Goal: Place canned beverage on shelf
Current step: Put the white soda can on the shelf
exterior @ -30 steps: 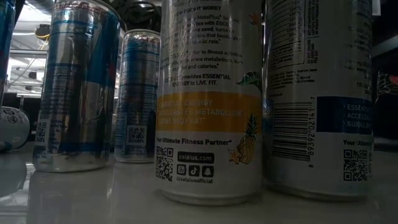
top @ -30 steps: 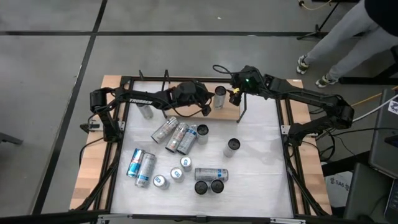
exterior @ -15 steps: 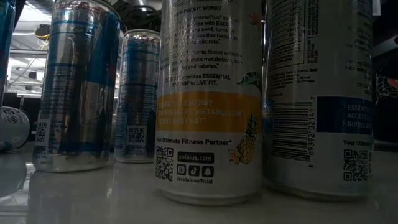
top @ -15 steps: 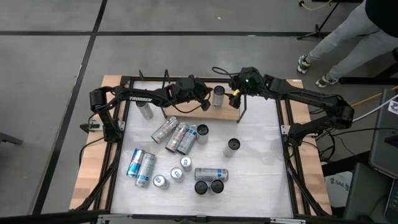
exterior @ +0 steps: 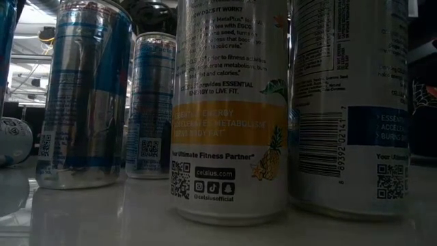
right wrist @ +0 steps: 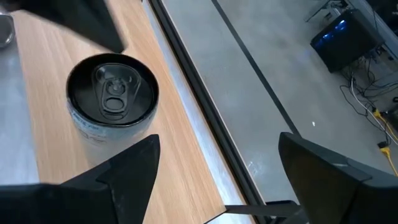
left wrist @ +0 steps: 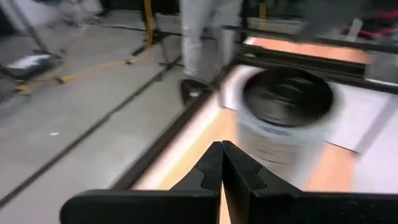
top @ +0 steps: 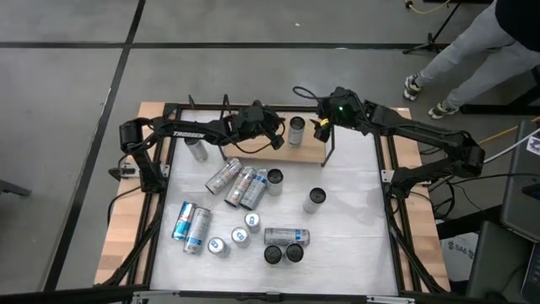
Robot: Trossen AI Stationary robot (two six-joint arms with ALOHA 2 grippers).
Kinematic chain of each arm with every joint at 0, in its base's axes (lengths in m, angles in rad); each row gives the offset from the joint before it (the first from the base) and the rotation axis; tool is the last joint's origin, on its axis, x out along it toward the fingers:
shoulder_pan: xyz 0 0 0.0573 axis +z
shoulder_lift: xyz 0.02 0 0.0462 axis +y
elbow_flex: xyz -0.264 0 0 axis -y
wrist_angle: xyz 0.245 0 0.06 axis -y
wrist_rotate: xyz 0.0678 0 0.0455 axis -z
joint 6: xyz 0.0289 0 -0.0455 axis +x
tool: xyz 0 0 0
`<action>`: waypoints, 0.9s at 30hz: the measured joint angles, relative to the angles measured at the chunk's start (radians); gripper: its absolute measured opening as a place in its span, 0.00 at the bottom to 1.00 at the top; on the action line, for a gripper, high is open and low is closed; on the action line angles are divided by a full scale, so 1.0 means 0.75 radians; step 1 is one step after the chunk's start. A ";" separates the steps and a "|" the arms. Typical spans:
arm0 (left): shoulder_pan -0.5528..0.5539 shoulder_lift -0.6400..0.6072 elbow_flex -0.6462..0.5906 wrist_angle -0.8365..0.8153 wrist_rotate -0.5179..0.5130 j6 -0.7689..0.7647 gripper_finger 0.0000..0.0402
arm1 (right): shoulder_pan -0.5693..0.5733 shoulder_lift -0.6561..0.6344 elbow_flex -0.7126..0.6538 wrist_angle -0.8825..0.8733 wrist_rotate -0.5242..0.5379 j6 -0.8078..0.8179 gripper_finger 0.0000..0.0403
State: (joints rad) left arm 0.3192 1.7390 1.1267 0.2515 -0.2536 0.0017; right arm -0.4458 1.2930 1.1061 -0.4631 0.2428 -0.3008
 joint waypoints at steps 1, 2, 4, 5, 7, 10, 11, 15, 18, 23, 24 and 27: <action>-0.011 0.000 0.000 -0.003 0.014 0.000 0.00 | -0.001 0.001 0.000 0.000 0.001 0.000 0.80; -0.023 0.000 0.001 -0.011 0.015 0.000 0.00 | -0.001 0.007 0.000 0.003 0.001 -0.001 0.80; -0.048 -0.001 0.001 -0.050 0.005 0.000 0.00 | 0.000 0.018 0.001 0.000 0.001 -0.001 0.80; -0.058 0.000 0.001 -0.067 -0.004 -0.001 0.00 | 0.000 0.024 0.001 -0.001 0.005 -0.003 0.80; -0.079 0.000 0.000 -0.079 -0.018 -0.003 0.00 | 0.000 0.030 0.001 0.006 0.028 -0.004 0.80; -0.106 0.000 0.001 -0.079 -0.016 -0.035 0.00 | 0.000 0.045 0.001 0.022 0.047 -0.004 0.80; -0.115 0.000 0.001 -0.081 -0.009 -0.035 0.00 | 0.000 0.055 0.001 0.035 0.047 -0.004 0.80; -0.141 0.000 0.001 -0.076 0.017 -0.036 0.00 | 0.000 0.098 0.001 0.110 0.047 -0.023 0.80; -0.150 0.000 0.001 -0.076 0.017 -0.036 0.00 | 0.000 0.139 0.001 0.152 0.047 -0.057 0.80; -0.146 0.000 0.001 -0.076 0.009 -0.035 0.00 | -0.001 0.177 0.001 0.163 0.046 -0.060 0.80; -0.143 0.000 0.001 -0.076 0.003 -0.035 0.00 | -0.001 0.178 0.000 0.160 0.046 -0.060 0.80; -0.127 0.000 0.001 -0.076 -0.009 -0.035 0.00 | 0.000 0.177 0.000 0.160 0.033 -0.061 0.80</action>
State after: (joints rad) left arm 0.2242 1.7390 1.1271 0.1944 -0.2604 -0.0242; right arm -0.4458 1.4258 1.1061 -0.3431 0.2674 -0.3462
